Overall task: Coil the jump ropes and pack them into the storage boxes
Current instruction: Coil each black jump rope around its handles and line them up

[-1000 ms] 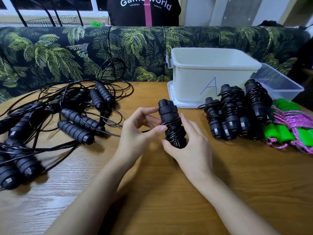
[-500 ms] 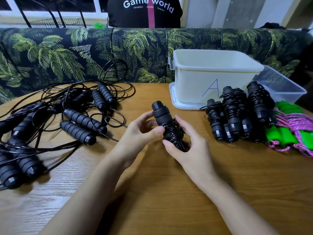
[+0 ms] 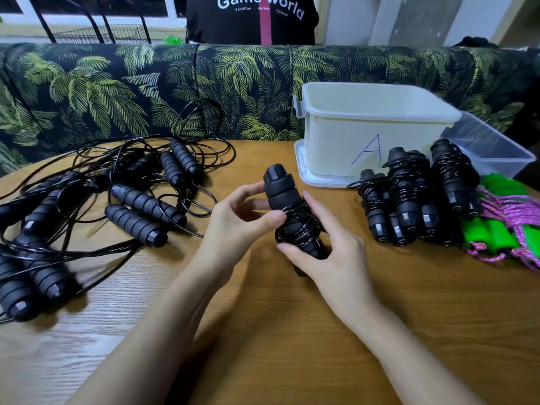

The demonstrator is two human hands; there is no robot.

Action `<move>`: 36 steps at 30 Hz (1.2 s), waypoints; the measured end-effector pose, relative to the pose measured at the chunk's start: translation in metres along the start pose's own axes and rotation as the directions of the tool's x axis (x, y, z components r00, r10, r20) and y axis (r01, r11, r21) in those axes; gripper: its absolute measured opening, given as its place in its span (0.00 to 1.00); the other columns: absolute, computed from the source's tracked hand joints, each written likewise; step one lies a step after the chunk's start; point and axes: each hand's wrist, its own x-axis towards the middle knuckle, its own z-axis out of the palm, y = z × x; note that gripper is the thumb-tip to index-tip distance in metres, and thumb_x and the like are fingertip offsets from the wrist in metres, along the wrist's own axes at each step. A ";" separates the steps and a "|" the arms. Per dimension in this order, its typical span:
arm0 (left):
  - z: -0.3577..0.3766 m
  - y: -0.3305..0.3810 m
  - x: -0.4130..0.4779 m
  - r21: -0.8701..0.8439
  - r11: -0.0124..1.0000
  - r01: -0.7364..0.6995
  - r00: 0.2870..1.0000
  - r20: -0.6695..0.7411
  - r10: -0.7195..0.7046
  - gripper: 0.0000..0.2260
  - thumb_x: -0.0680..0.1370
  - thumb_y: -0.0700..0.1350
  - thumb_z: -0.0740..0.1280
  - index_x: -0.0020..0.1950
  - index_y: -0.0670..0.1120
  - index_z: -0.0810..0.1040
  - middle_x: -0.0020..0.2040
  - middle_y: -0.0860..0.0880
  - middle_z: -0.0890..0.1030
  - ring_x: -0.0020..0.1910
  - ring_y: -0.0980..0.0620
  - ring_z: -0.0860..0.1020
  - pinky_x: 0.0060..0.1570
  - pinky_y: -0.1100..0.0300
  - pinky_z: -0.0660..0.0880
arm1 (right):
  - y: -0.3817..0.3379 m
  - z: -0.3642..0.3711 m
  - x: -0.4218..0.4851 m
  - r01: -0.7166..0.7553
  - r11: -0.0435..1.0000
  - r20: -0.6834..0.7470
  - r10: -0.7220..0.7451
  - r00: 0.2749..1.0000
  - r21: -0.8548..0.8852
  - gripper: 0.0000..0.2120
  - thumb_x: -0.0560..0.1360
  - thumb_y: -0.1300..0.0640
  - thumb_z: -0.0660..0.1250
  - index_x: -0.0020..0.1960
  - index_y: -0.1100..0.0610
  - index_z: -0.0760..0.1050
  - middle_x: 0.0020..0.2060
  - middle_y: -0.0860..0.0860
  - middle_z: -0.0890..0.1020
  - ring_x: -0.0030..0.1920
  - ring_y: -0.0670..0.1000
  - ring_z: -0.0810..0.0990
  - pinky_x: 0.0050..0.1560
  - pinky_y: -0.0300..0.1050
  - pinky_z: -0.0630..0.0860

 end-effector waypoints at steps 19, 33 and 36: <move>-0.003 0.008 -0.001 -0.071 0.995 0.070 0.997 0.028 -0.068 0.22 0.68 0.44 0.72 0.62 0.44 0.75 0.50 0.43 0.86 0.51 0.52 0.83 0.52 0.65 0.77 | 0.001 -0.009 0.006 -0.129 0.935 0.124 0.092 0.988 0.330 0.34 0.70 0.51 0.75 0.74 0.51 0.69 0.67 0.41 0.76 0.69 0.42 0.72 0.70 0.47 0.70; 0.011 0.003 -0.006 -0.117 0.989 0.090 0.981 -0.162 -0.109 0.25 0.63 0.48 0.75 0.58 0.47 0.77 0.43 0.45 0.86 0.42 0.55 0.83 0.52 0.62 0.78 | -0.006 0.009 -0.002 0.171 0.811 -0.010 -0.213 0.977 -0.559 0.29 0.79 0.44 0.53 0.79 0.47 0.55 0.76 0.48 0.65 0.67 0.54 0.73 0.39 0.52 0.82; 0.014 0.002 -0.007 -0.111 0.990 0.089 0.980 -0.165 -0.107 0.21 0.67 0.45 0.76 0.59 0.46 0.77 0.42 0.46 0.87 0.41 0.56 0.83 0.46 0.66 0.78 | -0.010 0.011 -0.001 0.145 0.649 0.033 -0.182 0.983 -0.747 0.46 0.69 0.38 0.68 0.79 0.55 0.55 0.75 0.53 0.67 0.65 0.56 0.73 0.37 0.48 0.80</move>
